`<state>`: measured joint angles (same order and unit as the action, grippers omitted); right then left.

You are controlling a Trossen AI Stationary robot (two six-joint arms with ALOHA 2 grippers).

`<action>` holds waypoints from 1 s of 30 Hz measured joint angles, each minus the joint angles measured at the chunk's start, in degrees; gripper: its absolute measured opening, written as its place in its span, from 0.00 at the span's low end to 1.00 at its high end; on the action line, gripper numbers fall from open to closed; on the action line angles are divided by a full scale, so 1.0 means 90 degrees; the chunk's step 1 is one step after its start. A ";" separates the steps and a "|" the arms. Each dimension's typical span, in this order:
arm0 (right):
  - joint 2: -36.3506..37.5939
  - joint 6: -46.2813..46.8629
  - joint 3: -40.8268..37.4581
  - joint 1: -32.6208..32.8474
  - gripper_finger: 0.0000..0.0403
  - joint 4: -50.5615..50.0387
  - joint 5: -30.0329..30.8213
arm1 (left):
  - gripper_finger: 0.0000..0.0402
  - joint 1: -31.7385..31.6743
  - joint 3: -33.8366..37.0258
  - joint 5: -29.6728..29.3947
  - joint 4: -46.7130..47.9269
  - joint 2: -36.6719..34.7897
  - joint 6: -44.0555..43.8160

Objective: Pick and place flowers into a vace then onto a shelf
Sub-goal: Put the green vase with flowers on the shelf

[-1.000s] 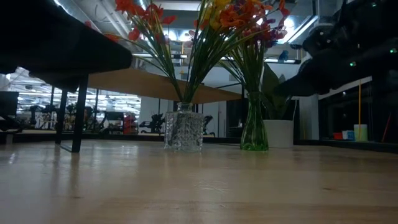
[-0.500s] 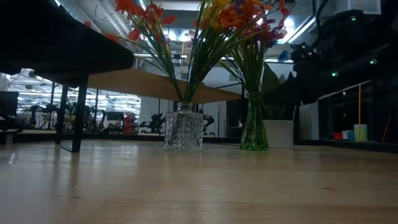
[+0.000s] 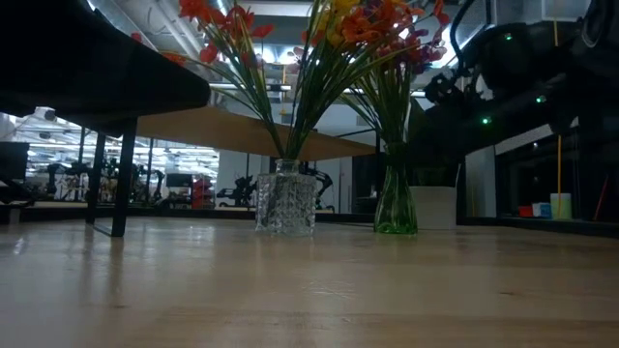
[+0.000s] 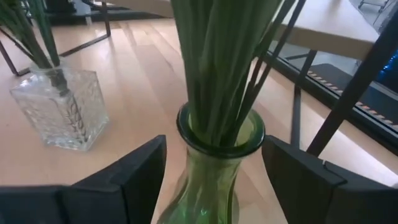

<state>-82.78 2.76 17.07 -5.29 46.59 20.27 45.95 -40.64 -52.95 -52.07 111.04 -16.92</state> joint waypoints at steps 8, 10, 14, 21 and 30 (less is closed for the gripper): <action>-0.0005 -0.0120 0.0009 -0.0018 0.64 0.0253 0.0002 | 0.01 0.0000 0.0000 -0.0002 0.0014 0.0000 0.0018; -0.0005 -0.0096 0.0009 -0.0019 0.60 0.0250 0.0002 | 0.01 0.0000 0.0000 -0.0003 0.0030 0.0002 0.0018; -0.0063 -0.0072 0.0009 -0.0025 0.47 0.0256 0.0090 | 0.01 0.0000 0.0000 -0.0036 0.0051 0.0002 0.0018; -0.0231 -0.0233 0.0004 -0.0025 0.27 0.0831 0.0138 | 0.01 0.0000 0.0000 -0.0155 0.0049 0.0002 0.0016; -0.0147 -0.0421 0.0004 -0.0025 0.27 0.1118 0.0269 | 0.01 0.0007 0.0000 -0.0159 0.0049 0.0002 -0.0040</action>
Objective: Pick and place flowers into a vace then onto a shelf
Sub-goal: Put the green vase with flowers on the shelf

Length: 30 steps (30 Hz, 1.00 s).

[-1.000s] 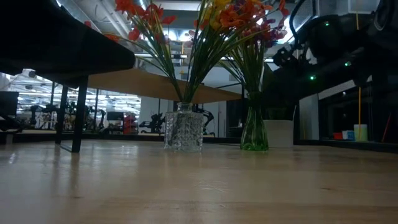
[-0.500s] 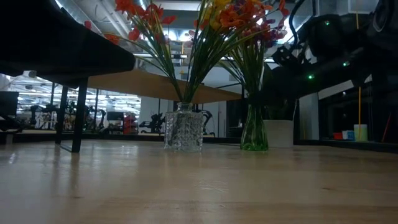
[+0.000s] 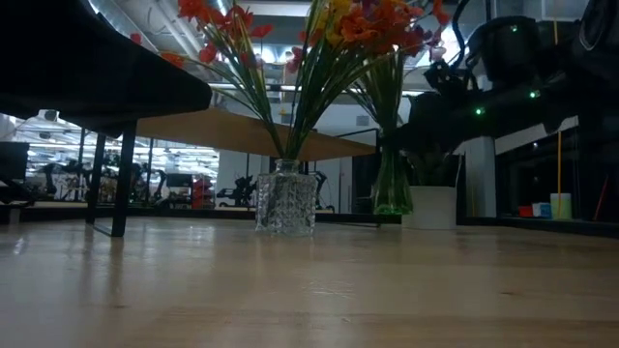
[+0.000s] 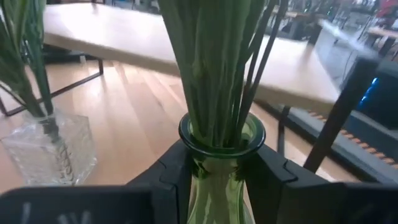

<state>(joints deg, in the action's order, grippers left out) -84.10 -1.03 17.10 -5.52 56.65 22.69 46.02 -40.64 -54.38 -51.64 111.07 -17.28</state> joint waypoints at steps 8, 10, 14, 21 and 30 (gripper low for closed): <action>0.0726 -0.0339 0.0000 0.0005 0.27 -0.0025 0.0103 | 0.01 0.0000 0.0000 -0.0001 0.0000 0.0000 -0.0012; 0.0976 -0.0448 0.0000 0.0005 0.27 -0.0058 0.0142 | 0.01 0.0000 0.0000 -0.0001 0.0000 0.0000 -0.0012; 0.1465 -0.0593 0.0000 0.0000 0.27 -0.0191 0.0159 | 0.01 0.0000 0.0000 -0.0001 -0.0009 0.0000 -0.0011; 0.2088 -0.0832 0.0124 0.0000 0.27 -0.0500 0.0158 | 0.01 0.0000 0.0000 -0.0001 -0.0036 0.0000 -0.0157; 0.2237 -0.0934 0.1588 -0.0125 0.27 -0.2746 0.0174 | 0.01 0.0000 0.0000 -0.0001 -0.0036 0.0001 -0.0162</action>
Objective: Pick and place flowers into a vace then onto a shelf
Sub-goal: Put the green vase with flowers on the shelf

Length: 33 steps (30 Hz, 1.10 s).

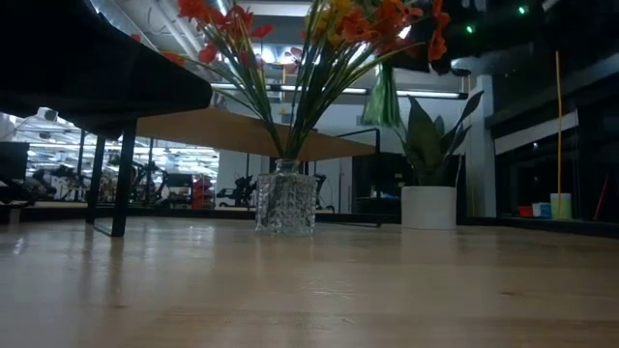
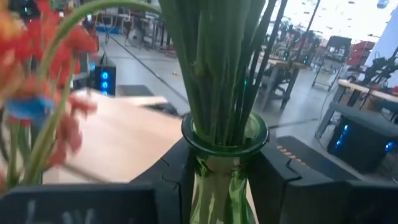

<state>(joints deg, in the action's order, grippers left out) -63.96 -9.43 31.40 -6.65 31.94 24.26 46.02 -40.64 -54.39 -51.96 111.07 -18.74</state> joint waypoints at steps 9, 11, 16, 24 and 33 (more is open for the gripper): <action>0.0000 -0.0199 0.0760 -0.0403 0.27 -0.0163 -0.0737 | 0.01 0.0000 0.0000 0.0005 0.0002 0.0002 0.0000; 0.0000 -0.0199 0.0846 -0.0493 0.27 -0.0192 -0.0861 | 0.01 0.0000 0.0000 0.0005 0.0002 0.0002 0.0000; 0.0000 -0.0188 0.0884 -0.0664 0.27 -0.0206 -0.1086 | 0.01 0.0000 0.0000 0.0005 0.0002 0.0002 0.0000; -0.0032 -0.0150 0.0992 -0.1084 0.27 -0.0282 -0.1561 | 0.01 0.0000 0.0000 0.0001 -0.0007 0.0002 -0.0002; -0.1287 -0.0075 0.2264 -0.1599 0.27 -0.0513 -0.2532 | 0.01 0.0000 0.0000 -0.0007 -0.0041 0.0002 -0.0115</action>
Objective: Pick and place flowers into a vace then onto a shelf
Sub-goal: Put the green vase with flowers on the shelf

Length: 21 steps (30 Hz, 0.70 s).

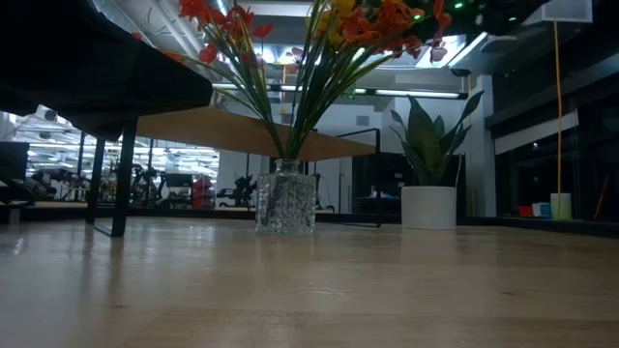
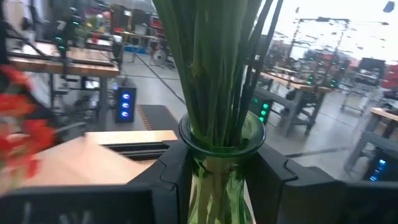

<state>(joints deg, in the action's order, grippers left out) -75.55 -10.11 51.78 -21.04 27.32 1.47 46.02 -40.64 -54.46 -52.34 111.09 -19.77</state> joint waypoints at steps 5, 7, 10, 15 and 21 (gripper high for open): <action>-0.0705 0.0142 0.0513 -0.0294 0.27 0.0018 -0.0248 | 0.01 0.0000 0.0000 0.0022 0.0009 0.0000 -0.0196; -0.0938 0.0261 0.0638 -0.0360 0.27 0.0017 -0.0441 | 0.01 0.0000 0.0000 0.0025 0.0019 0.0000 -0.0187; -0.1169 0.0274 0.0751 -0.0420 0.27 0.0018 -0.0483 | 0.01 0.0000 0.0000 0.0019 0.0028 0.0000 -0.0187; -0.1370 0.0255 0.0779 -0.0442 0.27 0.0040 -0.0469 | 0.01 0.0000 0.0000 0.0051 0.0029 0.0000 -0.0172; -0.1759 0.0246 0.0781 -0.0449 0.27 0.0286 -0.0471 | 0.01 0.0000 0.0000 0.0053 0.0031 0.0000 -0.0006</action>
<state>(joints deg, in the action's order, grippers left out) -91.38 -7.90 58.81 -25.08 29.89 -2.76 46.02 -40.64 -53.98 -52.05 111.09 -19.83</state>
